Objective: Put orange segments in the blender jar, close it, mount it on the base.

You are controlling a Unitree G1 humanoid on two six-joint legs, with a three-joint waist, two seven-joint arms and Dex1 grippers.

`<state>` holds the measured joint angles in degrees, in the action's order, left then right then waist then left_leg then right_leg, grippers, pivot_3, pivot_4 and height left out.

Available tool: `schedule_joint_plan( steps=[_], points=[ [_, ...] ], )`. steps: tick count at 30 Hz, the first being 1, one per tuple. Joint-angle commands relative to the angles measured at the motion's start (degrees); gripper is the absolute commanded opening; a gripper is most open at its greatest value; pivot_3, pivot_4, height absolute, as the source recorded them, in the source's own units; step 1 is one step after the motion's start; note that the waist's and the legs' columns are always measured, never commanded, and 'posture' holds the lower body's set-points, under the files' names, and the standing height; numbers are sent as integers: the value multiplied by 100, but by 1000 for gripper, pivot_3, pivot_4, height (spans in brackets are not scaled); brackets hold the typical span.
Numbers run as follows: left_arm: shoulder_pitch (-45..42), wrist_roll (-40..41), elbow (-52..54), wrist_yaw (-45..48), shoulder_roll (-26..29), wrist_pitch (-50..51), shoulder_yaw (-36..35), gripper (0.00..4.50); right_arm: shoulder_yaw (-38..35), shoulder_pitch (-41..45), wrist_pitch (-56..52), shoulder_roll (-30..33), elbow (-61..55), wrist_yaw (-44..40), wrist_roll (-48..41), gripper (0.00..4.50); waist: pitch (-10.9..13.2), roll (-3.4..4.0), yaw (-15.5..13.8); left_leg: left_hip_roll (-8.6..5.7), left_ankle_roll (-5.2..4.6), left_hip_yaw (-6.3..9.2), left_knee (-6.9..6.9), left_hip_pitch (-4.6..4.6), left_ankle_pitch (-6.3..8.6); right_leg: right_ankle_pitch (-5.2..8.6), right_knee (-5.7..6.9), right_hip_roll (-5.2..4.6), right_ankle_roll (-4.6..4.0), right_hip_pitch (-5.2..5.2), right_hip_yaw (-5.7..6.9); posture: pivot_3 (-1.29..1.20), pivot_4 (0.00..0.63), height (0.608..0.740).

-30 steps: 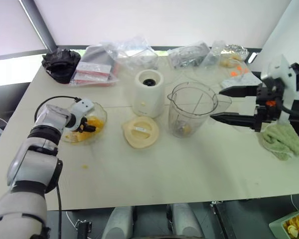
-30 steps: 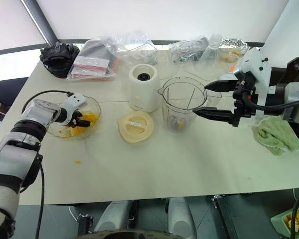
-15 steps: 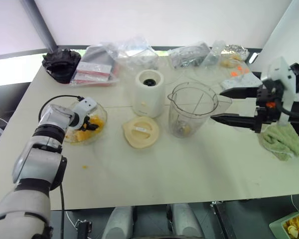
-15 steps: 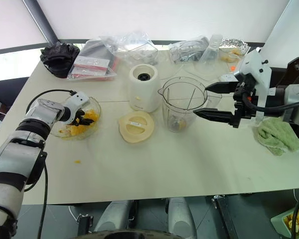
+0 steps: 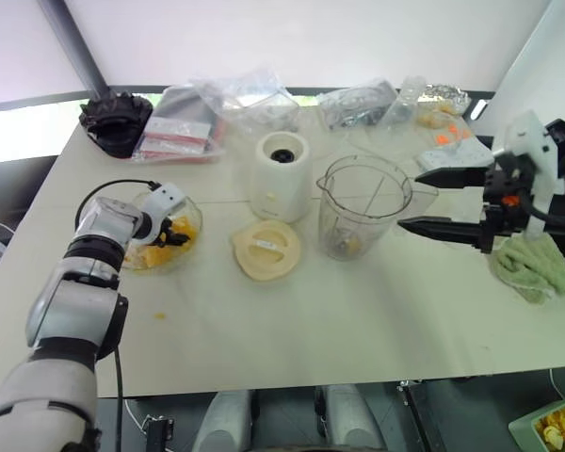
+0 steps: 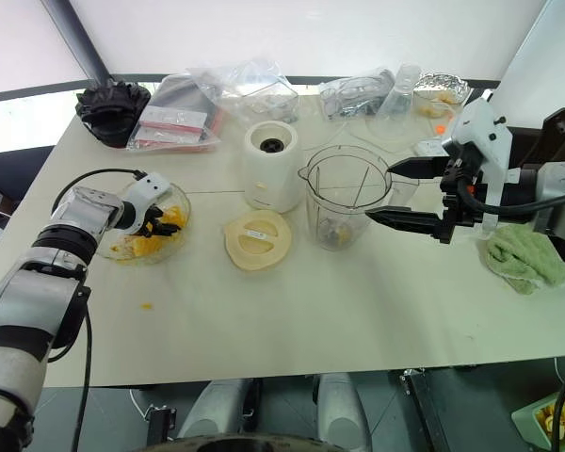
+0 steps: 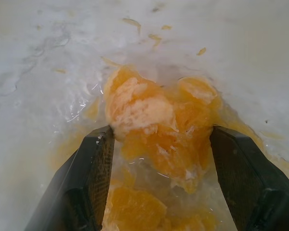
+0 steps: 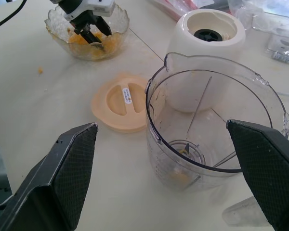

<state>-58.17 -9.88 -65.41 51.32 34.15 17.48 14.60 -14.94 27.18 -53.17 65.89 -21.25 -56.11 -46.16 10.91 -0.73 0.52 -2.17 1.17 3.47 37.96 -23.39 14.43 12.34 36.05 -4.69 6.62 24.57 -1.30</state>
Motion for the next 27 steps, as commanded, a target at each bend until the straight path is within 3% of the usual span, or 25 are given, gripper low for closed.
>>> schedule_joint_plan(
  steps=[1,3,6,20,23,27],
  points=[
    [-13,-39,-16,-1,-27,-66,-90,3143,-260,9,116,45,-79,24,20,4454,0,0,-2,0,0,0,0,0,0,0,0,0,0,0,0,0,150,740],
    [-14,-37,-25,-36,-44,-71,-112,2576,-266,-10,136,42,-81,25,32,4500,0,0,-2,0,0,0,0,0,0,0,0,0,0,0,0,0,150,740],
    [-19,-44,-39,-70,-60,-70,-126,1285,-262,-11,149,38,-82,30,40,4500,0,0,5,0,0,0,0,0,0,0,0,0,0,0,0,0,150,740],
    [12,56,1,-85,-50,79,-309,1285,-210,26,182,-2,-104,118,37,4500,0,0,9,0,0,0,0,0,0,0,1,0,0,0,0,0,150,740],
    [59,59,45,-94,-24,126,-356,38,-165,51,209,-18,-96,143,49,4500,0,0,8,0,0,0,0,0,0,0,2,0,0,0,0,0,150,740],
    [127,93,117,-158,25,218,-439,38,-109,96,243,-37,-73,155,58,4500,0,0,9,0,0,0,0,1,0,0,2,0,0,0,0,0,150,740]
  ],
)
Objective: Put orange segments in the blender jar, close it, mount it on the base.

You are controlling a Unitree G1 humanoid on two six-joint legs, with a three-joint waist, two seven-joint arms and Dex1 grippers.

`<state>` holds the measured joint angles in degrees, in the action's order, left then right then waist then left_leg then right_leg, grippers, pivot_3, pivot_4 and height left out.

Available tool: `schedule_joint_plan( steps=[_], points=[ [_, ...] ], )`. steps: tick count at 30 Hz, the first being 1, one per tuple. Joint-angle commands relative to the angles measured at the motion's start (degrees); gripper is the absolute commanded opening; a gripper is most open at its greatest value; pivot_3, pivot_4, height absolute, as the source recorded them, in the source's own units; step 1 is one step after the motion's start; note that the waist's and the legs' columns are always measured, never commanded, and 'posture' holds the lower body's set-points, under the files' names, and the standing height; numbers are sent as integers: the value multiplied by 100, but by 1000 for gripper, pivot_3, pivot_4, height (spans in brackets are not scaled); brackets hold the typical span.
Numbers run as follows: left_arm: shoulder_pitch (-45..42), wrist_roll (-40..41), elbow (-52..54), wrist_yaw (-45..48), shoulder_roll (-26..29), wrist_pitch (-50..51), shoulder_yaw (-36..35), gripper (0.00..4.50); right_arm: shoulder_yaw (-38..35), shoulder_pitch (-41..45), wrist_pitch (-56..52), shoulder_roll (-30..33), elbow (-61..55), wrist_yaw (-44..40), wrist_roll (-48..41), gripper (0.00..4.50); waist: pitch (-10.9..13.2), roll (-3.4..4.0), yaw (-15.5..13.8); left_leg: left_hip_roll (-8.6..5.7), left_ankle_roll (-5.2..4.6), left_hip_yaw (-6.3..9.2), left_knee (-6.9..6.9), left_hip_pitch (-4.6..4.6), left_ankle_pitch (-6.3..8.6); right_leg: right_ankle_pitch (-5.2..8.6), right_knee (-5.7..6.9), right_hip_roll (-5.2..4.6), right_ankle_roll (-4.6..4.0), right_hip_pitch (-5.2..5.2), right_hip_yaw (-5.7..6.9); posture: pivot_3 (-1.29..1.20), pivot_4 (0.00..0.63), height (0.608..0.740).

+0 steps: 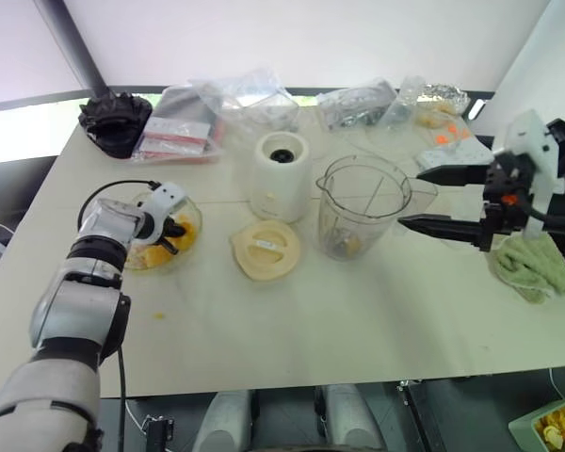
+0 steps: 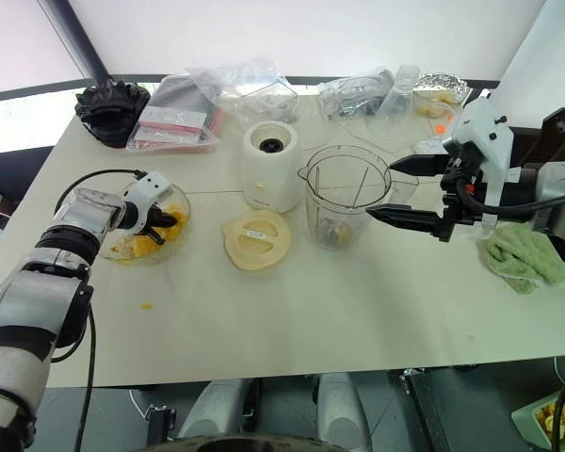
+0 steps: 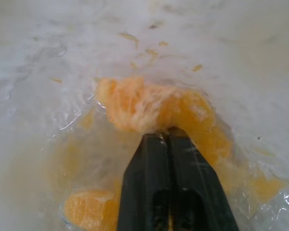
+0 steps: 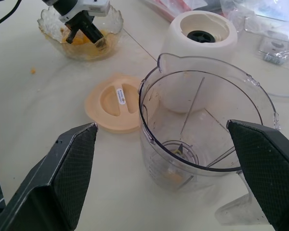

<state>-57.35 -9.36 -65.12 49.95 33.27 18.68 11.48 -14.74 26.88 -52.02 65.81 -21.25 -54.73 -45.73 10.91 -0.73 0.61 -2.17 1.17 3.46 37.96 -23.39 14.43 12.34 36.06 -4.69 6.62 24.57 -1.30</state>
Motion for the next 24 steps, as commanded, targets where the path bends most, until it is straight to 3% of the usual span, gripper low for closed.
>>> schedule_joint_plan(
  steps=[1,8,14,19,24],
  points=[
    [49,85,128,-10,130,159,-185,38,-115,137,135,-36,-68,21,19,4500,0,0,0,0,0,1,0,0,0,0,0,0,0,0,0,0,150,740],
    [196,475,732,43,307,745,-666,38,-58,157,178,-95,-64,47,50,4500,0,0,7,1,-1,1,0,0,0,0,1,1,0,1,0,0,150,740],
    [1091,1474,3283,44,725,2442,-1740,38,1,190,198,-158,-33,16,66,4500,3,-4,16,5,0,4,0,0,1,0,2,0,0,2,0,0,150,740],
    [2040,2224,5447,-348,668,3705,-2572,38,118,274,286,-198,91,-41,155,4500,3,-3,16,6,0,17,-1,2,1,0,2,-4,0,2,-4,0,150,740],
    [2519,2790,6583,-755,494,4245,-3151,38,188,333,320,-247,112,-46,192,4500,3,-4,-10,5,1,17,0,2,1,0,1,-5,-1,1,-2,0,150,740]
  ],
)
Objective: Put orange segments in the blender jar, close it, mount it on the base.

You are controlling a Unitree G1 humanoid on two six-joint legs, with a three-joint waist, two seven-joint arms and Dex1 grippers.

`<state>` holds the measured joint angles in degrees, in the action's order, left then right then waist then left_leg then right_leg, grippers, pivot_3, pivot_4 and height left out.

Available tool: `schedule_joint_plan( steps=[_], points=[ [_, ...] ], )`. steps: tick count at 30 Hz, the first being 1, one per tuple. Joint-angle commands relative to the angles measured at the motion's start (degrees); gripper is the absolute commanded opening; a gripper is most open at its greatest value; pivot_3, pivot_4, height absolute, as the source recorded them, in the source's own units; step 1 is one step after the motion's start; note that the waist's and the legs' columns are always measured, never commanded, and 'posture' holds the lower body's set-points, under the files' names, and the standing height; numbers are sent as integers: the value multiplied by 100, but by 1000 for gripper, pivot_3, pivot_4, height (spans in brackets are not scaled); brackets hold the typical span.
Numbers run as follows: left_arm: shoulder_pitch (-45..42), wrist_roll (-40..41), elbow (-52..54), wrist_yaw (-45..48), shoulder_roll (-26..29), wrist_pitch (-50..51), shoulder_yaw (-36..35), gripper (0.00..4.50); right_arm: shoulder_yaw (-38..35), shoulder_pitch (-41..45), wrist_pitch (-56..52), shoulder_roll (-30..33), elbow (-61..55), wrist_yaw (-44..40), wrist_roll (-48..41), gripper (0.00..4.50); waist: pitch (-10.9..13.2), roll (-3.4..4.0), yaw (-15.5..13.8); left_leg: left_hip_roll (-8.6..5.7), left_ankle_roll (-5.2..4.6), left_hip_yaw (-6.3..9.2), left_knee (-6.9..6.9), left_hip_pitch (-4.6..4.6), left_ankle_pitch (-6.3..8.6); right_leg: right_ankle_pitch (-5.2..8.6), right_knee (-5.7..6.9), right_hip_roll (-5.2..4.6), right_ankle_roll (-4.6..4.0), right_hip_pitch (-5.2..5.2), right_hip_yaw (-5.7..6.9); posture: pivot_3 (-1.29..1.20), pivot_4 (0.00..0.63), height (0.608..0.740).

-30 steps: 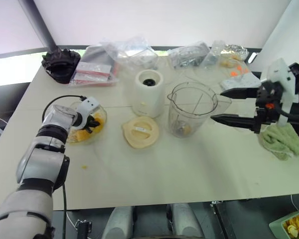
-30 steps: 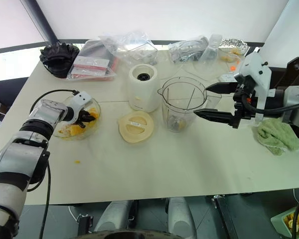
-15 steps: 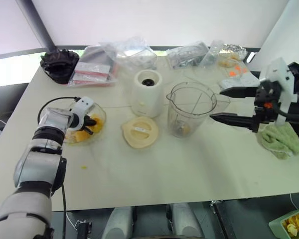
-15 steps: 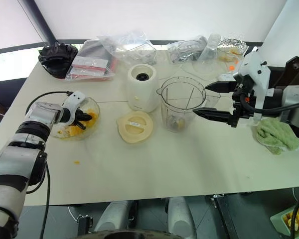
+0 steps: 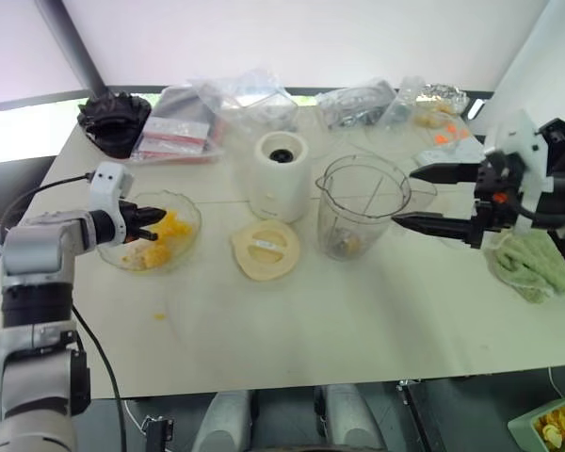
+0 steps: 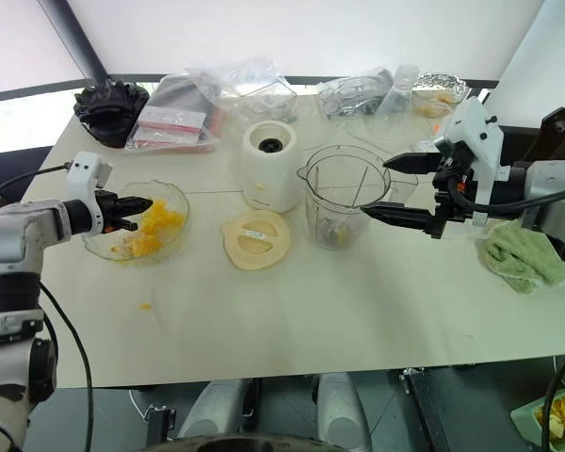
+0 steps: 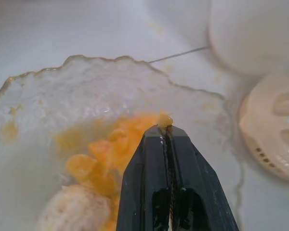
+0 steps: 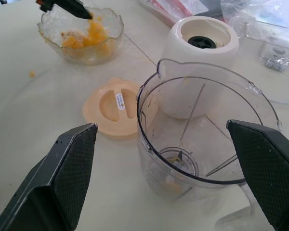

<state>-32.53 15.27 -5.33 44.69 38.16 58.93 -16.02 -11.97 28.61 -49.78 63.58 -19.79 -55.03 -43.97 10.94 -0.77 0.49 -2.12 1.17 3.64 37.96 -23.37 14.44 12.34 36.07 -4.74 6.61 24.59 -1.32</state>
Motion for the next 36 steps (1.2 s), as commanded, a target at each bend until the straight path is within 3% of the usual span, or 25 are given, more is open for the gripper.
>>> schedule_joint_plan(
  steps=[1,18,24,31,36],
  points=[
    [80,393,711,-309,-26,236,-452,38,-77,171,99,-34,-31,-12,20,4500,0,0,4,0,0,-1,0,0,0,0,0,0,0,0,0,0,150,740],
    [-571,879,333,-855,-90,-78,-366,38,-265,46,33,-6,-158,53,-1,4500,0,-1,14,-2,0,-17,0,0,0,0,-3,3,-1,-1,1,0,150,740],
    [-527,666,54,-879,98,-34,177,38,-319,6,-22,37,-195,78,-39,4500,0,0,17,-3,0,-17,0,0,0,0,-3,3,-1,-1,1,0,150,740],
    [-1641,49,-1331,-1496,126,378,925,38,-141,156,6,-19,-96,63,-5,4500,6,-10,2,-7,0,-15,2,-2,0,0,-5,4,0,-4,3,0,150,740],
    [-2521,80,-2191,-2045,-219,1135,626,38,-40,238,14,-59,-53,29,14,4500,6,-12,15,-12,0,-15,2,-1,0,0,-4,4,1,-4,5,0,150,740]
  ],
)
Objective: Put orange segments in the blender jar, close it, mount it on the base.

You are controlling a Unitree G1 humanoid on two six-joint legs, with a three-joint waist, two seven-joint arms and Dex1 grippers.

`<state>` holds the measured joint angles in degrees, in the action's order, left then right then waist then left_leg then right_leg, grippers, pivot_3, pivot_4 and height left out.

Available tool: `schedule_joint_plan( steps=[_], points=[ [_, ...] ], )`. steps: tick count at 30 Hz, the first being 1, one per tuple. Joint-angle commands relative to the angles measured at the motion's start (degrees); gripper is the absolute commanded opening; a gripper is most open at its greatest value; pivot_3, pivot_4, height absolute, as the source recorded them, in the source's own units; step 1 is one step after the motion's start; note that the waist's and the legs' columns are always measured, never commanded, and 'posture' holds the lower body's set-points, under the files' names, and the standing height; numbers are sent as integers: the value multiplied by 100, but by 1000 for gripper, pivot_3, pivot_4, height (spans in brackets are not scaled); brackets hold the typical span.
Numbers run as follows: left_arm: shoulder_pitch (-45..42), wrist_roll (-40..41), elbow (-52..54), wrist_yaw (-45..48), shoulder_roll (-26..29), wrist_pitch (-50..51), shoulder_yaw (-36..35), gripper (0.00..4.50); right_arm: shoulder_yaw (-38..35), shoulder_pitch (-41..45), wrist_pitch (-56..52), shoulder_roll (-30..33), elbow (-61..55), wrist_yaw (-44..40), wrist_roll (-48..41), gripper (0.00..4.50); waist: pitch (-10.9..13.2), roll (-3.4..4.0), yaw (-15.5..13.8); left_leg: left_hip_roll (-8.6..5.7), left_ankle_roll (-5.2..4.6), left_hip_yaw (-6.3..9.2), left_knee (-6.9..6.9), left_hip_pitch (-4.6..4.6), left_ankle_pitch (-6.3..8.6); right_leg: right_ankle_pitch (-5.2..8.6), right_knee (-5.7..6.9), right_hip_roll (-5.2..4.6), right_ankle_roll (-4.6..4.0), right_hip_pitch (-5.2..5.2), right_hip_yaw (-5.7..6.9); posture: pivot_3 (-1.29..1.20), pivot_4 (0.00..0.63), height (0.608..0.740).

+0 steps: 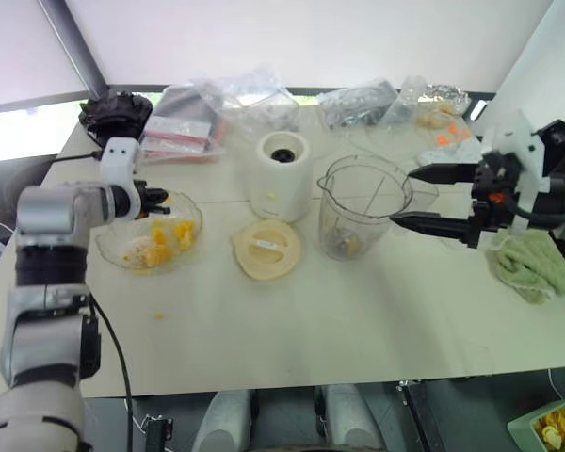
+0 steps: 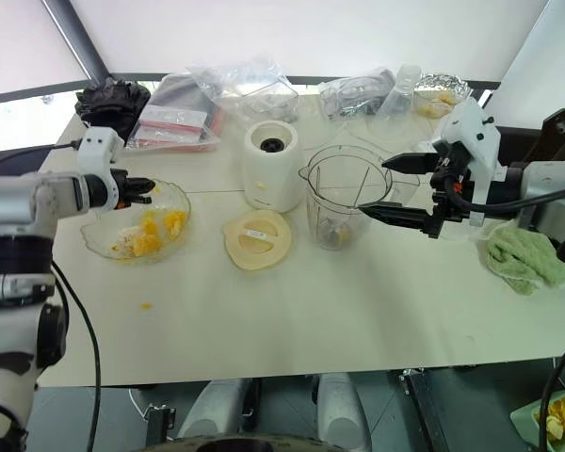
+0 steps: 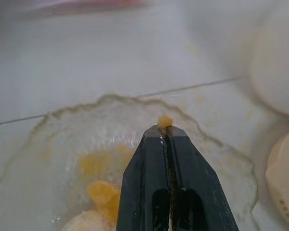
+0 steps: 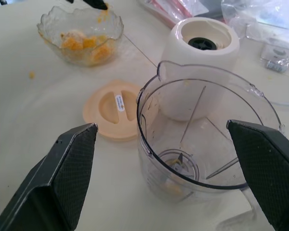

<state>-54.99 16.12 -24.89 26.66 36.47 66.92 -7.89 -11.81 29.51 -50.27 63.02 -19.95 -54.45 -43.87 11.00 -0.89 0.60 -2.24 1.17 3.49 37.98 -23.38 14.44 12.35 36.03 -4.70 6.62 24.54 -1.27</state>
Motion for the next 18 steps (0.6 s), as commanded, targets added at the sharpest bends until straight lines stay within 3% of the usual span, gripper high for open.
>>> schedule_joint_plan(
  steps=[1,9,12,13,14,18],
  points=[
    [-358,-11,-309,-265,-73,405,-175,38,-34,175,57,-5,-26,-43,5,4500,0,0,8,0,0,-1,0,0,0,0,1,0,1,0,0,0,150,740],
    [-275,-114,-440,-12,41,625,361,38,55,242,86,-22,32,-115,62,4500,0,0,16,0,0,-1,-1,1,0,0,6,2,1,5,-1,0,150,740],
    [-195,-173,-429,111,144,535,538,883,43,211,90,-42,4,-105,57,4500,1,0,12,1,0,-1,-1,1,0,0,5,1,1,5,-2,0,150,740],
    [-179,-183,-438,147,171,508,571,1536,35,189,90,-54,-14,-96,54,4500,1,-1,12,2,1,0,-1,0,0,0,5,1,1,5,-2,0,150,740],
    [-166,-195,-444,188,197,488,605,1841,24,165,88,-66,-35,-84,51,4500,1,-1,9,2,1,0,-1,0,0,0,5,1,1,5,-2,0,150,740],
    [-144,-259,-482,324,253,391,747,3867,-17,106,64,-94,-88,-53,33,4500,1,-1,1,3,1,0,-1,0,0,0,5,-2,1,5,-2,0,150,740]
  ],
)
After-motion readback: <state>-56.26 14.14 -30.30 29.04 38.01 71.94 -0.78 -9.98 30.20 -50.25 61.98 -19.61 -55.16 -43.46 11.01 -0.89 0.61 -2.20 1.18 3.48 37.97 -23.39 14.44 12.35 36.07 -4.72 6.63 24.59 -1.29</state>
